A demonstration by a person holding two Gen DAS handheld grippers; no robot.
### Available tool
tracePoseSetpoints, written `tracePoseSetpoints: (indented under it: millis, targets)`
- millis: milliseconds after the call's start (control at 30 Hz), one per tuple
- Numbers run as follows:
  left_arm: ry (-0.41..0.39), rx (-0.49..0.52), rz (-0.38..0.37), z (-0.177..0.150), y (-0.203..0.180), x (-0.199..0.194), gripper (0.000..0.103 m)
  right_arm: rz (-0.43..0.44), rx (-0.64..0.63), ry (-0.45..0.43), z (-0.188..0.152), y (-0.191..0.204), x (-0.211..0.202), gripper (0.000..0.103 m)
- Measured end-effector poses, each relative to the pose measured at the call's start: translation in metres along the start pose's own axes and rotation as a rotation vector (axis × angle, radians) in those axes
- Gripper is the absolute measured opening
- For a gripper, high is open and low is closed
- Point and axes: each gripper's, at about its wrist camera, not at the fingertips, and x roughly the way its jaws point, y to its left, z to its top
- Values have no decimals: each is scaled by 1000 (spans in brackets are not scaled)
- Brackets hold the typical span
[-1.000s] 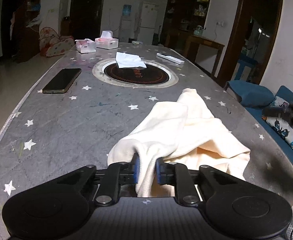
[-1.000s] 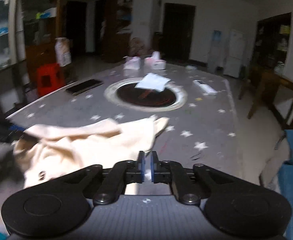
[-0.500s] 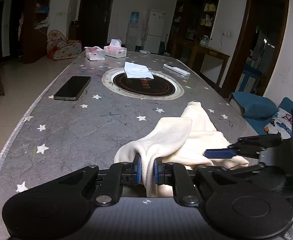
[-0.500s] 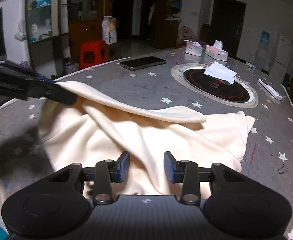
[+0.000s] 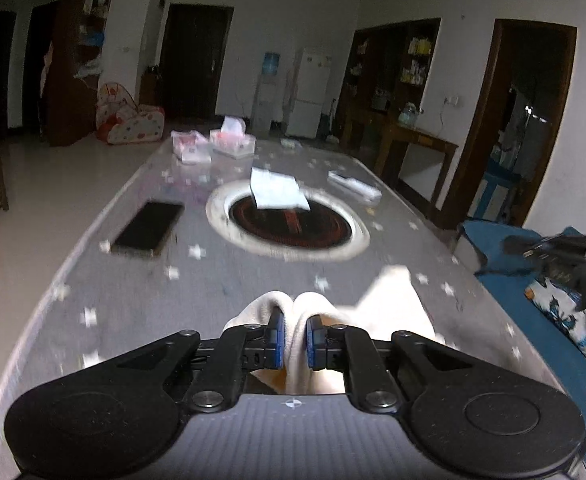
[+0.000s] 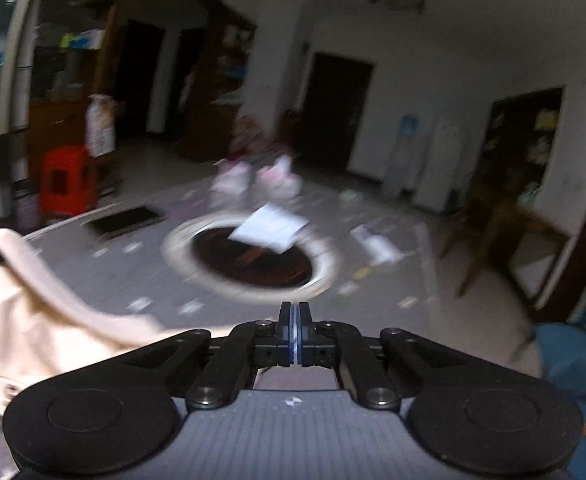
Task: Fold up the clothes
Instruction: 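Lift the sweatshirt with both grippers and shake it out to unfold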
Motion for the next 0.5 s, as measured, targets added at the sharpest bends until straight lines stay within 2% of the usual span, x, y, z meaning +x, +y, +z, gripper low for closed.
tracePoseSetpoints:
  millis: [33, 133, 200, 233, 267, 333, 500]
  targets:
    - [0, -5, -1, 8, 1, 3, 11, -18, 5, -8, 7, -8, 0, 1]
    - [0, 6, -6, 19, -4, 10, 11, 9, 43, 8, 17, -18, -1, 1]
    - [6, 25, -2, 20, -8, 13, 12, 75, 28, 31, 9, -5, -1, 6]
    - [10, 32, -1, 20, -10, 15, 12, 114, 21, 47, 4, 3, 0, 13]
    - [16, 35, 2, 19, -10, 16, 12, 153, 15, 65, -2, 11, 2, 27]
    - [26, 37, 13, 18, -9, 18, 12, 237, 7, 113, -18, 33, 8, 36]
    - [40, 29, 37, 16, 1, 19, 12, 362, 8, 220, -51, 76, 30, 36]
